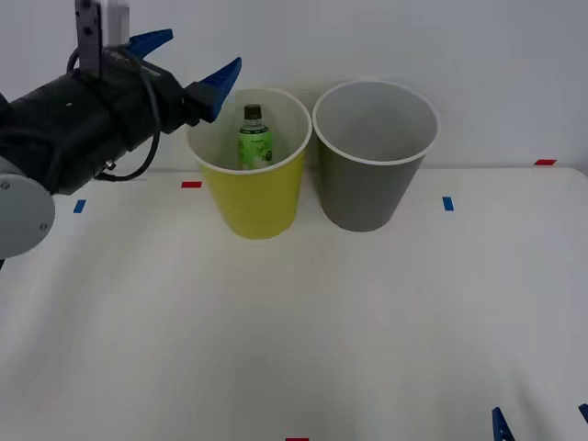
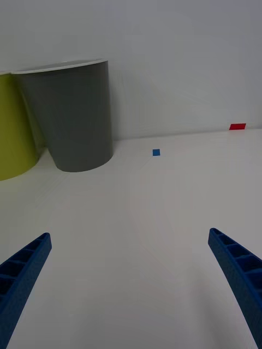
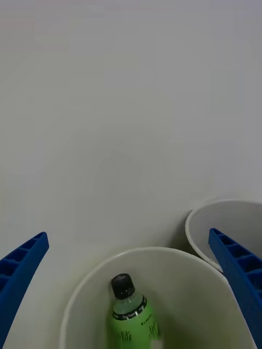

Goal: Put cans in the gray bin and PET bottles in the light green bin.

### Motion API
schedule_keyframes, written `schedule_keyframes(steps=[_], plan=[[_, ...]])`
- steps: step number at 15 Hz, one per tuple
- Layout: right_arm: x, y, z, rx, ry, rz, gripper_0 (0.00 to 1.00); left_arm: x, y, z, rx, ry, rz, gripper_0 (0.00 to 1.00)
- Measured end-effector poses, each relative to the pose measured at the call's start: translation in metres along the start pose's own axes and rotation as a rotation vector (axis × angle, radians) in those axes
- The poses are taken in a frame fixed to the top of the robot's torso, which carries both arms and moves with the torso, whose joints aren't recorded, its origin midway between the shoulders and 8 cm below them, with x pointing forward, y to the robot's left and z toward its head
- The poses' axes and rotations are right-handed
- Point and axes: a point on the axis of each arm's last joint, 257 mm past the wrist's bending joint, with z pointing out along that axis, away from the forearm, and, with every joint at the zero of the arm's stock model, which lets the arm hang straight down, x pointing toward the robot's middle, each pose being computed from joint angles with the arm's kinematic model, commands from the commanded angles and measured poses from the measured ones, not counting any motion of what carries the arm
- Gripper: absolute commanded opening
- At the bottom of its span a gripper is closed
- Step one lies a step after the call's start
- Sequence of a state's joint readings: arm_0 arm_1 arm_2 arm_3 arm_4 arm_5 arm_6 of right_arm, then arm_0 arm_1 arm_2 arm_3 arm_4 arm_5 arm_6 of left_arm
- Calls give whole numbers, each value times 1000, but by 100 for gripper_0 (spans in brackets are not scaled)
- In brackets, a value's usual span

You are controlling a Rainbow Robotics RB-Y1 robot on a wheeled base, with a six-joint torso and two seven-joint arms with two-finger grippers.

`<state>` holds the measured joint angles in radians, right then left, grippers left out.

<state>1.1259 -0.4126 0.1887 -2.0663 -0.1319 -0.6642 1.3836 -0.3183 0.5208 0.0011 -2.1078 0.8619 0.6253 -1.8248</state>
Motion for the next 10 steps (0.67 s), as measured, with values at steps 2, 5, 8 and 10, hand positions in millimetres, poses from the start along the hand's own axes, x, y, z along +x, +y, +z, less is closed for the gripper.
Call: schedule_keyframes(steps=[2,5,8,10], plan=[[0,0,0,0,0,0,100,16,-1,-24,-17,1,-12,100],[0,0,0,0,0,0,100,34,-2,-60,-53,5,-38,100],[0,0,0,0,0,0,100,38,1,-91,-85,11,-69,100],[0,0,0,0,0,0,100,40,3,-107,-105,18,-84,100]])
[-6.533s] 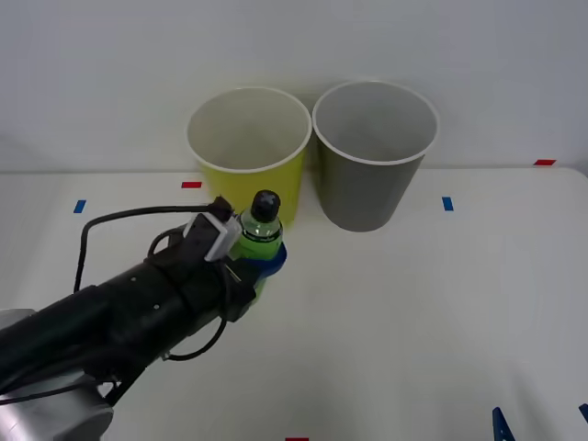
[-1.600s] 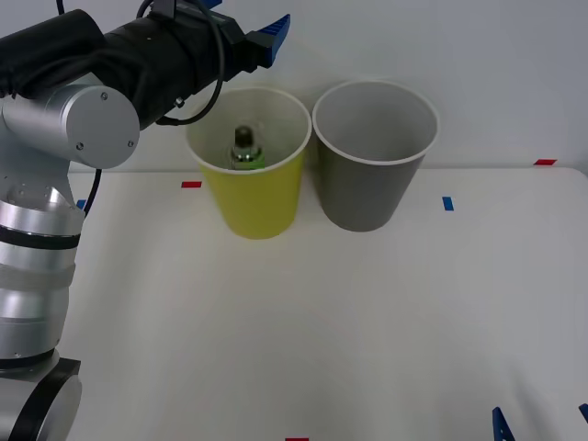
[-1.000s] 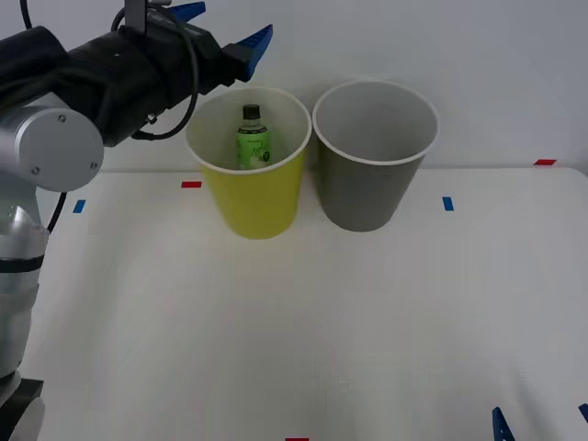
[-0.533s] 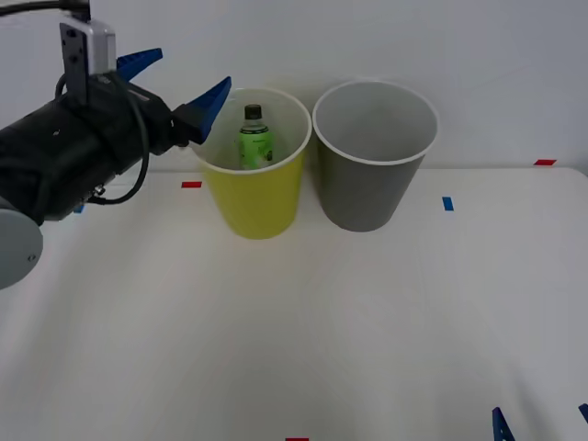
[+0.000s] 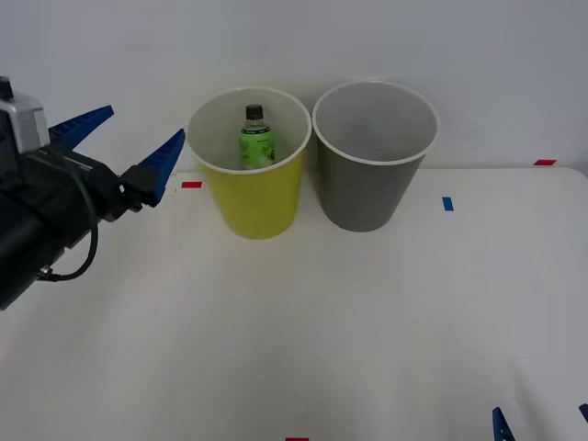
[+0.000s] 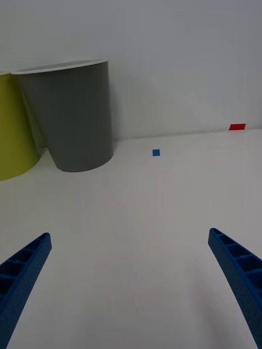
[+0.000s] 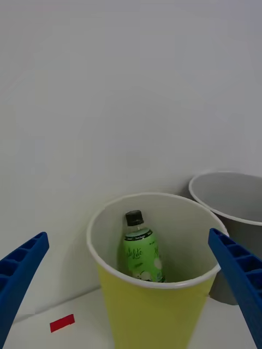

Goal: Put cans in the gray bin and PET bottles in the light green bin.

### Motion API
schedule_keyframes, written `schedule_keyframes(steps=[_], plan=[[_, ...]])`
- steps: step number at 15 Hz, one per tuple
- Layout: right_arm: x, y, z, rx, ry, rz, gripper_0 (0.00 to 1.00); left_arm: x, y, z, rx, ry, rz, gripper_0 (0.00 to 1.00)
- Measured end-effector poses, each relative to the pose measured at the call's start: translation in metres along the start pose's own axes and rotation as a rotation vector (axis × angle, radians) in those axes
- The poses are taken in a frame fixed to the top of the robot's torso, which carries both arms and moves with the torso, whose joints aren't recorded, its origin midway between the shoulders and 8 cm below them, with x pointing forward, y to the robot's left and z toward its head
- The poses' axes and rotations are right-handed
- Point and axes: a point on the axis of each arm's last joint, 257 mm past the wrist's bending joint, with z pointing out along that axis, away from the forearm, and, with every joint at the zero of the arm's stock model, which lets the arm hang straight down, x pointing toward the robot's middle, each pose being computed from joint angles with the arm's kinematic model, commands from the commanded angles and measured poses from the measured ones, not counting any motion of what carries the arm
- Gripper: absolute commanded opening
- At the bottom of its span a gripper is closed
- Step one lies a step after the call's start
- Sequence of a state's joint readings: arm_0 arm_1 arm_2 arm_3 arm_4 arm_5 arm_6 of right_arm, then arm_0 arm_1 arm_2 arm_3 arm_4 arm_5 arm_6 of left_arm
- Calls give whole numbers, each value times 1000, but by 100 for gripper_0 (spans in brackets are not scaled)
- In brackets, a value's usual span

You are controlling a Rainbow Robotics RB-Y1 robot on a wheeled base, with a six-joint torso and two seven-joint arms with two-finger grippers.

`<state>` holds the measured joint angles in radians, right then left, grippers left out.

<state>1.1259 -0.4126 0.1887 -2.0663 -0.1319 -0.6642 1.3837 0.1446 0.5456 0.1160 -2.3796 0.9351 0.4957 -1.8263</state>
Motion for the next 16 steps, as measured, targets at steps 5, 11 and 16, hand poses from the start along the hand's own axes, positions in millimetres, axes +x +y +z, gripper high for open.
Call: schedule_keyframes(steps=[5,11,16], plan=[[0,0,0,0,0,0,100,7,1,-31,-60,15,6,100],[0,0,0,0,0,0,100,29,-6,-56,-158,-45,58,100],[0,0,0,0,0,0,100,54,-15,-83,-222,-64,48,100]])
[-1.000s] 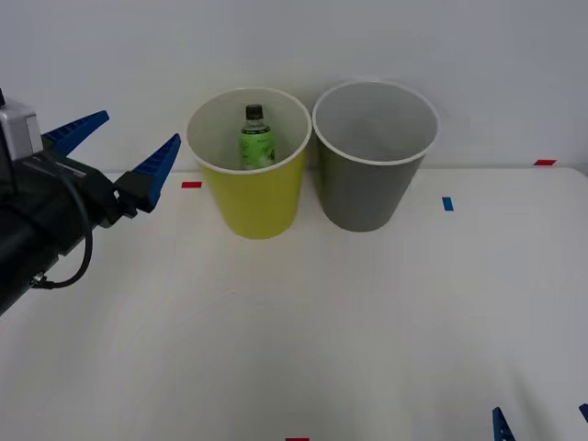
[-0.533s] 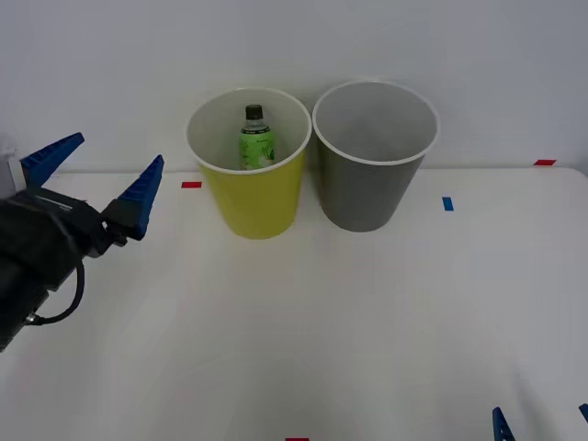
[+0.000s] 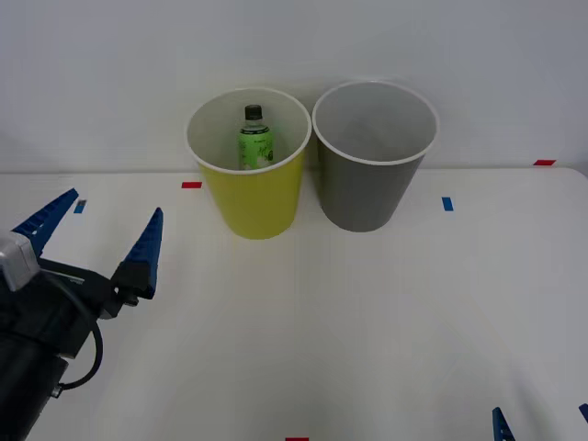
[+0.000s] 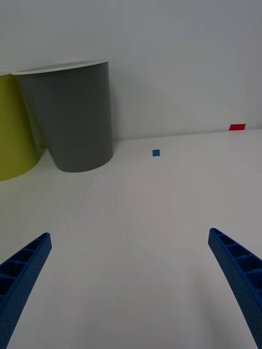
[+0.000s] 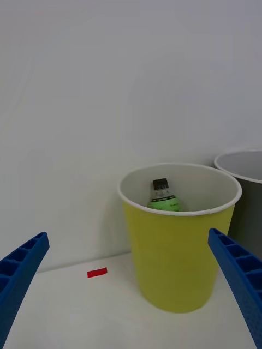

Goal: Put cans in the gray bin and PET bottles in the light green bin.

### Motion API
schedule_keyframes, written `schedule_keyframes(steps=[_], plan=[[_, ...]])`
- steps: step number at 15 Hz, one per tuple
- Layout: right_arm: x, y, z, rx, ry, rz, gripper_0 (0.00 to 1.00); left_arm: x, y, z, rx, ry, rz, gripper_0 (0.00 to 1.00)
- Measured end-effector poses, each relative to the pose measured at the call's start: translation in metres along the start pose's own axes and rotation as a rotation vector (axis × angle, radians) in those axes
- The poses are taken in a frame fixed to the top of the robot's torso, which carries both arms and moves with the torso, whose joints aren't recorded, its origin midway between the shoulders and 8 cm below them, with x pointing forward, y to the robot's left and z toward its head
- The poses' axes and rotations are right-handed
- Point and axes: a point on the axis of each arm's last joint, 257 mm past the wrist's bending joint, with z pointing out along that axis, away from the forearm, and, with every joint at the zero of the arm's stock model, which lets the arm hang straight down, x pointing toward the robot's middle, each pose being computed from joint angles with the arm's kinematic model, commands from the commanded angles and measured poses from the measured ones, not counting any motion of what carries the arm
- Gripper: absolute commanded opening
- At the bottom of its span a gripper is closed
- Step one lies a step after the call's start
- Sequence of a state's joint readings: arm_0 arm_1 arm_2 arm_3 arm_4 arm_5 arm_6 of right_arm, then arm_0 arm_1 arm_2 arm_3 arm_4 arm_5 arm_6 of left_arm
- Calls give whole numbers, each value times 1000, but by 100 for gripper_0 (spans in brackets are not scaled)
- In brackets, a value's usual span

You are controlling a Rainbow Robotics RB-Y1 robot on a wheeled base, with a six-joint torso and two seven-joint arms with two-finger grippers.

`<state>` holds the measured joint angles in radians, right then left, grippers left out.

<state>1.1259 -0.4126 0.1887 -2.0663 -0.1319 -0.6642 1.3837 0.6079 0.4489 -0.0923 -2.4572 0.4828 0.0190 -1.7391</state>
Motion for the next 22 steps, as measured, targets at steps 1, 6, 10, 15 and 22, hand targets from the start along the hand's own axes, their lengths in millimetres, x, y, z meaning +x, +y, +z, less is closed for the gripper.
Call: schedule_keyframes(steps=[1,6,10,15,22], plan=[[0,0,0,0,0,0,100,4,0,-4,-12,-24,-9,100],[0,0,0,0,0,0,100,57,-11,-42,-55,35,-82,100],[0,0,0,0,0,0,100,65,-16,-66,-70,41,-92,100],[0,0,0,0,0,0,100,84,-22,-114,-96,75,-78,100],[0,0,0,0,0,0,100,116,-13,-168,-175,208,-80,100]])
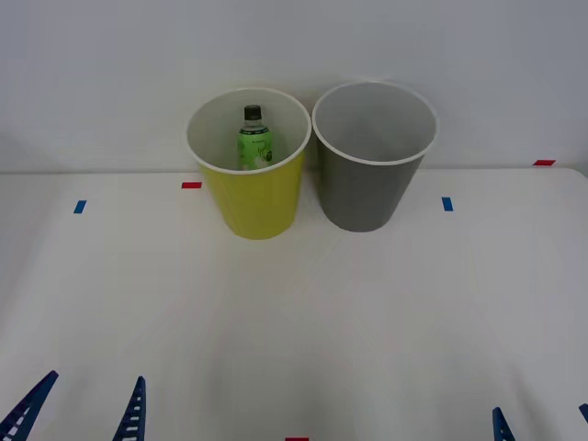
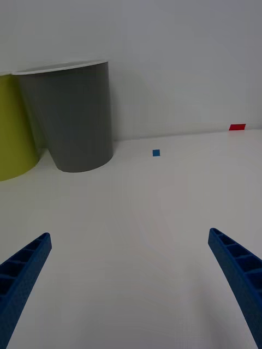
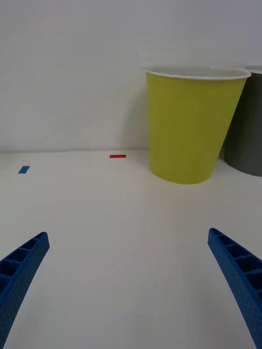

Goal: Put cans in the gray bin and PET bottles in the light green bin.

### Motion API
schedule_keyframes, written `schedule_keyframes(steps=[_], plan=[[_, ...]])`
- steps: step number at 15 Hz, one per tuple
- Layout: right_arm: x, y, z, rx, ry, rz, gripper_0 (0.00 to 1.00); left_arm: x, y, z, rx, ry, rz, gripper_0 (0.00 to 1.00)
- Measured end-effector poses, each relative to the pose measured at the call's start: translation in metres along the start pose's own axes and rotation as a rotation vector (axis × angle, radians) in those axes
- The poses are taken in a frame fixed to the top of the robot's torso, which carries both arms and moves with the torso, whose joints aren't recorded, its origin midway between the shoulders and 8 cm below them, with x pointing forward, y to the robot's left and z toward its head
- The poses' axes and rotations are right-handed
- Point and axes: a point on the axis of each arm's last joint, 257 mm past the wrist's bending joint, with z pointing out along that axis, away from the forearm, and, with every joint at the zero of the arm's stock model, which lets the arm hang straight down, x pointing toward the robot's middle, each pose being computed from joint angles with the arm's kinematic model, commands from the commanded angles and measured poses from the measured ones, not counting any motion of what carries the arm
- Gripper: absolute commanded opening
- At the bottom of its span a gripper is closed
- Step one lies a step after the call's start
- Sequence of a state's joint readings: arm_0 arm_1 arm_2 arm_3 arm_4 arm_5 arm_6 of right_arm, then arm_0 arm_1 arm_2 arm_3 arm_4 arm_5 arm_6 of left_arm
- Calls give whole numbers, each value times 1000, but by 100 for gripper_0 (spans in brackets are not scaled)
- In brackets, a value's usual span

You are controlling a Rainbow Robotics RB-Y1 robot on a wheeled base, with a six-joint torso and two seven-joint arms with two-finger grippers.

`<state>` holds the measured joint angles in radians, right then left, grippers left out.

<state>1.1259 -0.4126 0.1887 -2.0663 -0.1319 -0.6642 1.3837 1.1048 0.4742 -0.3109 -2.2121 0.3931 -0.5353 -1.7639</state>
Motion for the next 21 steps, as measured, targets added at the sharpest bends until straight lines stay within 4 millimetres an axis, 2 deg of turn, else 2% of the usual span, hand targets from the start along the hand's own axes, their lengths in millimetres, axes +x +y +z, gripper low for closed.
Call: schedule_keyframes(steps=[7,21], plan=[[0,0,0,0,0,0,100,12,7,-22,-50,34,15,100],[0,0,0,0,0,0,100,13,7,-23,-51,36,16,100]])
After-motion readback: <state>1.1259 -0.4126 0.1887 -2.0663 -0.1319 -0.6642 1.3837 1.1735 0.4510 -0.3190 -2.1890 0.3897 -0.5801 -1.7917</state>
